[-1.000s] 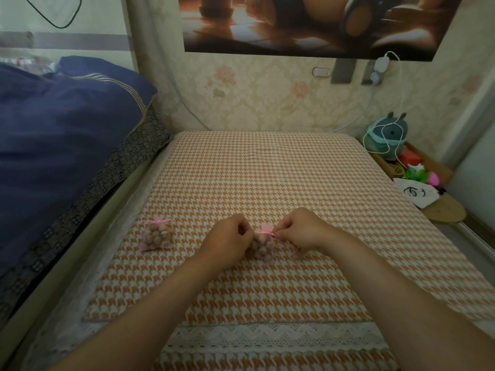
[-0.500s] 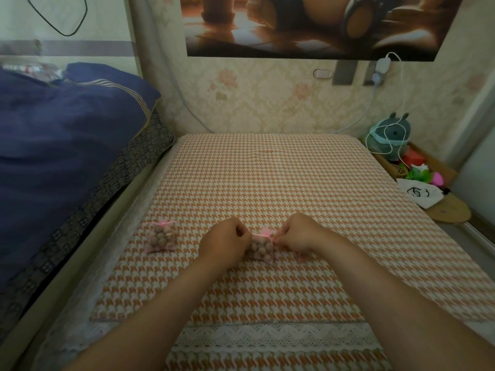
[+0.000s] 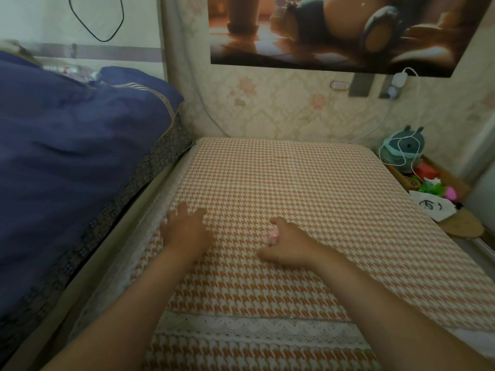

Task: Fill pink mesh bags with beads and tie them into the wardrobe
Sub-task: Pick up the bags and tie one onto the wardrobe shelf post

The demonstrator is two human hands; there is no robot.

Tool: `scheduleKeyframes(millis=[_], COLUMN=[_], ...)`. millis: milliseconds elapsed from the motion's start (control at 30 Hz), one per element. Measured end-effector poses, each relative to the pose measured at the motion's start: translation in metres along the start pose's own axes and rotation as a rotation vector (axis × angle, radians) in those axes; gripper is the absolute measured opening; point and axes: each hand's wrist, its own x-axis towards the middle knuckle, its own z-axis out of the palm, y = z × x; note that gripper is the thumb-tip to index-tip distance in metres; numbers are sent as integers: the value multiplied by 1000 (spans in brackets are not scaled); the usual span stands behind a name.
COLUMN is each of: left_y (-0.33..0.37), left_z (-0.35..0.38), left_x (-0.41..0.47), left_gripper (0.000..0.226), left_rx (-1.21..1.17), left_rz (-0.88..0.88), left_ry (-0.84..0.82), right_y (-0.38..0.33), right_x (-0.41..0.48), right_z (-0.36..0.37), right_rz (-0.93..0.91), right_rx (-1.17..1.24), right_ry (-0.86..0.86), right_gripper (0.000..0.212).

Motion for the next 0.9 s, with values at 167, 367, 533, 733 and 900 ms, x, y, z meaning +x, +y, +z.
scheduleKeyframes(millis=[167, 367, 533, 733, 900], left_y=[-9, 48, 105, 162, 232], left_z=[6, 16, 30, 47, 65], left_x=[9, -1, -20, -23, -1], left_gripper=[46, 40, 40, 39, 36], left_rx=[-150, -346, -444, -533, -527], left_rz=[38, 313, 461, 555, 660], left_ry=[-37, -11, -30, -37, -62], right_y=[2, 15, 44, 100, 137], right_x=[3, -10, -29, -38, -20], right_z=[13, 0, -24, -71, -103], right_rz=[-43, -45, -11, 104, 172], right_rx=[1, -14, 47, -38, -116], right_ry=[28, 103, 210, 328, 277], right_gripper=[94, 67, 66, 74, 76])
